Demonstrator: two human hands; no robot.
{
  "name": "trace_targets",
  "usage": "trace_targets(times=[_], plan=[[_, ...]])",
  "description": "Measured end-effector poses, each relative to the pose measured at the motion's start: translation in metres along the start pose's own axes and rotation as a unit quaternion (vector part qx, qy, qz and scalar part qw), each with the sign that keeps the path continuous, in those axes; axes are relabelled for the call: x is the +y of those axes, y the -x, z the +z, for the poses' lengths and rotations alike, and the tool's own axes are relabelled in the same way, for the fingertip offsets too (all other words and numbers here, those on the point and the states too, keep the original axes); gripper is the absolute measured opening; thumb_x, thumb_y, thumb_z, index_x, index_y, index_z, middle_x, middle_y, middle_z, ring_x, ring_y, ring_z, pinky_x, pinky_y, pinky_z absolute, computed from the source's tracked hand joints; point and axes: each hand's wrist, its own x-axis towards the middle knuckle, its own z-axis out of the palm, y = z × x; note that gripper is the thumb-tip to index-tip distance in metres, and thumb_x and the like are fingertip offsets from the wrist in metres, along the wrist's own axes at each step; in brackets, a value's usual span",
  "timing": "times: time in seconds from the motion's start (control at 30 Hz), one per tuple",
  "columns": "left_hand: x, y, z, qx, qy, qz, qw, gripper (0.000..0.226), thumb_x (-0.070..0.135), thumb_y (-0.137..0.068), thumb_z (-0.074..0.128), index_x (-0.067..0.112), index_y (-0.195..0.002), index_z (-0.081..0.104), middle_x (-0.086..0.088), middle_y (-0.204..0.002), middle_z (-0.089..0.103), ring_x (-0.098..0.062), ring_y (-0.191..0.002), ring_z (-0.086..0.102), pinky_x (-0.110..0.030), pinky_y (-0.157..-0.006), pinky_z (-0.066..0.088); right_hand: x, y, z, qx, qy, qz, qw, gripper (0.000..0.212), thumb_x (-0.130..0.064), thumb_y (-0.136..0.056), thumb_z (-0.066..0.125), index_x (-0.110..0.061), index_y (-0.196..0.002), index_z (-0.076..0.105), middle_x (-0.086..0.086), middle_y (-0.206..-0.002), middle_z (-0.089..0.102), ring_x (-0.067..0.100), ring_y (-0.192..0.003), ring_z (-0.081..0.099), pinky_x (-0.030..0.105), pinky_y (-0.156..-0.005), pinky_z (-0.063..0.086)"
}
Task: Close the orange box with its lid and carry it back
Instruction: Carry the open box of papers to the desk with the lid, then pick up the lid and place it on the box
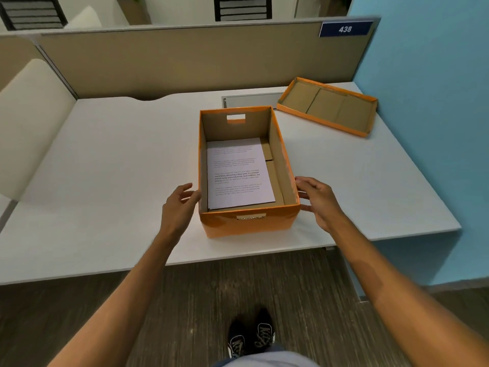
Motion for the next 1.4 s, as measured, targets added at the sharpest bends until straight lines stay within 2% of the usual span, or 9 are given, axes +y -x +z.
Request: trace_targets(times=[0.1, 0.23, 0.47, 0.67, 0.73, 1.0, 1.17, 1.27, 1.4], plan=[[0.012, -0.002, 0.001, 0.032, -0.051, 0.067, 0.996, 0.061, 0.047, -0.092, 0.061, 0.018, -0.145, 0.048, -0.010, -0.145, 0.056, -0.031, -0.128, 0.056, -0.047, -0.101, 0.048, -0.004, 0.001, -0.001, 0.037, 0.004, -0.022, 0.999, 0.032, -0.034, -0.097, 0.058, -0.019, -0.125, 0.065, 0.003, -0.121, 0.068, 0.022, -0.110, 0.064, 0.051, -0.094, 0.055], [0.040, 0.004, 0.012, 0.024, -0.079, 0.143, 0.986, 0.066, 0.051, -0.087, 0.057, 0.017, -0.143, 0.049, -0.010, -0.150, 0.051, -0.033, -0.133, 0.052, -0.052, -0.106, 0.046, -0.008, 0.004, -0.010, 0.060, 0.034, -0.065, 0.996, 0.032, -0.032, -0.096, 0.060, -0.022, -0.126, 0.065, -0.003, -0.120, 0.067, 0.017, -0.112, 0.062, 0.039, -0.092, 0.055], [0.094, 0.016, 0.067, -0.014, -0.073, 0.234, 0.969, 0.049, 0.037, -0.093, 0.061, 0.017, -0.138, 0.054, -0.009, -0.145, 0.054, -0.029, -0.128, 0.055, -0.055, -0.103, 0.049, -0.017, -0.006, -0.052, 0.076, 0.066, -0.108, 0.989, 0.030, -0.025, -0.094, 0.062, -0.019, -0.123, 0.068, -0.002, -0.118, 0.070, 0.011, -0.108, 0.063, 0.036, -0.095, 0.055], [0.149, 0.012, 0.144, -0.032, -0.044, 0.260, 0.964, 0.045, 0.029, -0.095, 0.062, 0.011, -0.137, 0.056, -0.012, -0.141, 0.058, -0.025, -0.122, 0.058, -0.034, -0.095, 0.050, -0.027, -0.037, -0.113, 0.084, 0.076, -0.128, 0.985, 0.025, -0.018, -0.093, 0.064, -0.015, -0.117, 0.071, 0.001, -0.107, 0.073, 0.009, -0.096, 0.066, 0.034, -0.089, 0.056], [0.167, 0.010, 0.171, -0.039, -0.034, 0.264, 0.963, 0.046, 0.028, -0.096, 0.061, 0.011, -0.138, 0.056, -0.011, -0.143, 0.057, -0.024, -0.124, 0.057, -0.035, -0.097, 0.050, -0.031, -0.053, -0.138, 0.086, 0.082, -0.134, 0.984, 0.024, -0.017, -0.093, 0.065, -0.015, -0.116, 0.072, 0.001, -0.106, 0.073, 0.009, -0.094, 0.067, 0.032, -0.087, 0.056], [0.215, -0.005, 0.259, -0.034, -0.018, 0.242, 0.970, 0.044, 0.021, -0.096, 0.060, 0.011, -0.138, 0.055, -0.012, -0.145, 0.055, -0.026, -0.126, 0.056, -0.041, -0.102, 0.051, -0.040, -0.115, -0.223, 0.083, 0.105, -0.150, 0.980, 0.022, -0.016, -0.091, 0.066, -0.013, -0.113, 0.072, 0.000, -0.101, 0.074, 0.006, -0.089, 0.066, 0.026, -0.082, 0.054], [0.226, -0.027, 0.302, -0.047, -0.020, 0.201, 0.978, 0.044, 0.021, -0.095, 0.061, 0.010, -0.138, 0.056, -0.010, -0.140, 0.059, -0.019, -0.124, 0.057, -0.020, -0.089, 0.048, -0.041, -0.155, -0.251, 0.084, 0.101, -0.128, 0.983, 0.022, -0.017, -0.091, 0.066, -0.016, -0.112, 0.072, -0.001, -0.097, 0.073, 0.008, -0.088, 0.066, 0.028, -0.079, 0.054], [0.232, -0.043, 0.328, -0.082, 0.034, 0.123, 0.988, 0.046, 0.022, -0.093, 0.063, 0.011, -0.137, 0.056, -0.011, -0.136, 0.062, -0.024, -0.120, 0.061, -0.038, -0.096, 0.053, -0.039, -0.184, -0.258, 0.084, 0.100, -0.105, 0.986, 0.021, -0.017, -0.091, 0.066, -0.016, -0.111, 0.072, 0.000, -0.099, 0.072, 0.013, -0.091, 0.066, 0.031, -0.080, 0.054], [0.239, -0.076, 0.365, -0.110, 0.062, 0.068, 0.990, 0.050, 0.026, -0.092, 0.065, 0.012, -0.138, 0.055, -0.010, -0.133, 0.062, -0.025, -0.114, 0.063, -0.042, -0.097, 0.055, -0.037, -0.227, -0.259, 0.094, 0.106, -0.074, 0.987, 0.022, -0.018, -0.089, 0.067, -0.015, -0.110, 0.072, 0.002, -0.098, 0.072, 0.017, -0.090, 0.066, 0.033, -0.080, 0.054]])
